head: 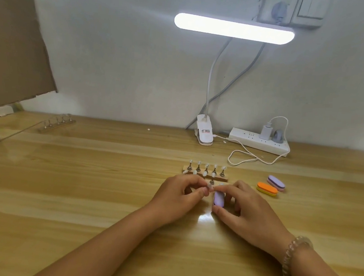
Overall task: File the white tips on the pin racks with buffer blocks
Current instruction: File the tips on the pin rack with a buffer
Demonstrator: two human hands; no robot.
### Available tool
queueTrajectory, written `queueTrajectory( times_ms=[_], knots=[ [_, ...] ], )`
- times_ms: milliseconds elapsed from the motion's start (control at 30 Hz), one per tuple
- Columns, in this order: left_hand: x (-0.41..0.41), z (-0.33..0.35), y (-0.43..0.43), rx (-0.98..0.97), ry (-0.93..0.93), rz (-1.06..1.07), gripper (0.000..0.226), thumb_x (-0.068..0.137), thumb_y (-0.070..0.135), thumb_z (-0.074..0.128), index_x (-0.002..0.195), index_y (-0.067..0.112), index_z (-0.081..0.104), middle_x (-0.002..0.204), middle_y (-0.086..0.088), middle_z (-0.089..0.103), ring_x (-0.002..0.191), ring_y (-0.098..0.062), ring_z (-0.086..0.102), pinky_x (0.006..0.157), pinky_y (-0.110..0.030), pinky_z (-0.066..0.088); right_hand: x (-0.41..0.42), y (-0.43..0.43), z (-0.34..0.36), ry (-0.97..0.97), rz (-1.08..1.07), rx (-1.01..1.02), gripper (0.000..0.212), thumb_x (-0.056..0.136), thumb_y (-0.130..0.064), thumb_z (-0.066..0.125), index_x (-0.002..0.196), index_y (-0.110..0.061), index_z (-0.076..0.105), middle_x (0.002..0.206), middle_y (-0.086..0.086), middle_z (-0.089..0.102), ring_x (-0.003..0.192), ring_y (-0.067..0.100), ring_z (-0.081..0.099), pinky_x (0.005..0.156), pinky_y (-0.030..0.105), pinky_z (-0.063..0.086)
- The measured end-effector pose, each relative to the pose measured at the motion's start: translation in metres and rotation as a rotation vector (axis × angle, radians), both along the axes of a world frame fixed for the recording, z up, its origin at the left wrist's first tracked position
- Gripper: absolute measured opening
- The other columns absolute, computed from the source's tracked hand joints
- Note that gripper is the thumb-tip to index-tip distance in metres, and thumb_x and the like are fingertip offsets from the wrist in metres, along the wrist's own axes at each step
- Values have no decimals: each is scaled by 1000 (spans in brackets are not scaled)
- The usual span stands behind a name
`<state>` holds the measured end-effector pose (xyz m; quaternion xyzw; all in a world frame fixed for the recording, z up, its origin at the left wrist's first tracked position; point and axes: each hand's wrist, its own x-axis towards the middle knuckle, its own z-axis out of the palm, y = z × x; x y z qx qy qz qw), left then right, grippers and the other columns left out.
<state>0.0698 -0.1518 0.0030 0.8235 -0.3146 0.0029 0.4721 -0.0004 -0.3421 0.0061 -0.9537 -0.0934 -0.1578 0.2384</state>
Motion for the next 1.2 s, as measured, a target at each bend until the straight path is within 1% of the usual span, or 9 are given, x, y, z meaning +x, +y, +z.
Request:
queueTrajectory(
  times_ms=[200, 300, 400, 533, 667, 800, 933, 1100, 1200],
  knots=[
    [5, -2, 4, 47, -10, -22, 13, 96, 22, 63, 95, 29, 74, 84, 18, 69, 73, 1, 58, 71, -28, 46, -3, 9, 6, -115, 39, 277, 41, 81, -29, 76, 119, -31, 62, 109, -14, 56, 90, 4, 57, 74, 20, 50],
    [3, -4, 1, 138, -58, -57, 16, 96, 23, 60, 98, 31, 73, 91, 15, 71, 74, -8, 61, 73, -39, 52, 1, 17, 6, -129, 28, 298, 39, 81, -26, 76, 117, -27, 63, 108, -13, 58, 91, 4, 58, 73, 23, 52],
    [4, -5, 1, 110, -56, -85, 13, 97, 25, 61, 98, 32, 72, 91, 16, 71, 77, -13, 63, 73, -39, 52, 2, 15, 6, -131, -19, 344, 34, 81, -27, 76, 112, -24, 63, 105, -11, 60, 88, 5, 57, 70, 24, 51],
    [7, -5, 2, 41, -35, -86, 20, 96, 19, 60, 95, 35, 71, 81, 20, 66, 72, -7, 58, 70, -34, 49, -1, 19, 2, -144, 68, 291, 34, 77, -28, 81, 106, -28, 63, 100, -14, 58, 87, 8, 56, 63, 18, 47],
    [3, -5, 1, 80, -48, -150, 19, 96, 29, 58, 89, 44, 67, 80, 22, 66, 71, -16, 62, 69, -45, 52, 7, 12, 3, -134, -17, 392, 30, 80, -31, 76, 107, -25, 64, 102, -11, 61, 86, 5, 55, 65, 17, 45],
    [6, -5, 2, 1, -18, -128, 26, 96, 21, 57, 90, 45, 66, 78, 19, 65, 61, -5, 58, 66, -40, 53, 2, 16, 0, -150, 61, 341, 31, 79, -30, 78, 105, -26, 63, 101, -13, 60, 86, 11, 57, 64, 14, 42],
    [3, -6, 0, 59, -71, -156, 28, 97, 25, 60, 92, 53, 64, 84, 24, 69, 68, -12, 64, 66, -41, 54, 9, 11, 3, -112, -29, 407, 26, 81, -33, 74, 104, -25, 63, 100, -12, 60, 86, 7, 56, 67, 14, 43],
    [8, -7, 1, -29, -14, -95, 20, 98, 15, 59, 96, 29, 72, 70, 24, 61, 55, -3, 55, 60, -26, 45, 4, 19, 1, -160, 39, 342, 29, 77, -29, 81, 98, -23, 62, 94, -12, 59, 83, 10, 54, 66, 13, 40],
    [5, -6, 0, 14, -38, -123, 18, 98, 18, 59, 96, 30, 71, 71, 24, 61, 55, 0, 54, 60, -24, 44, 7, 17, 2, -154, -10, 411, 28, 77, -30, 80, 96, -22, 62, 95, -8, 60, 82, 9, 53, 67, 14, 39]
  ],
)
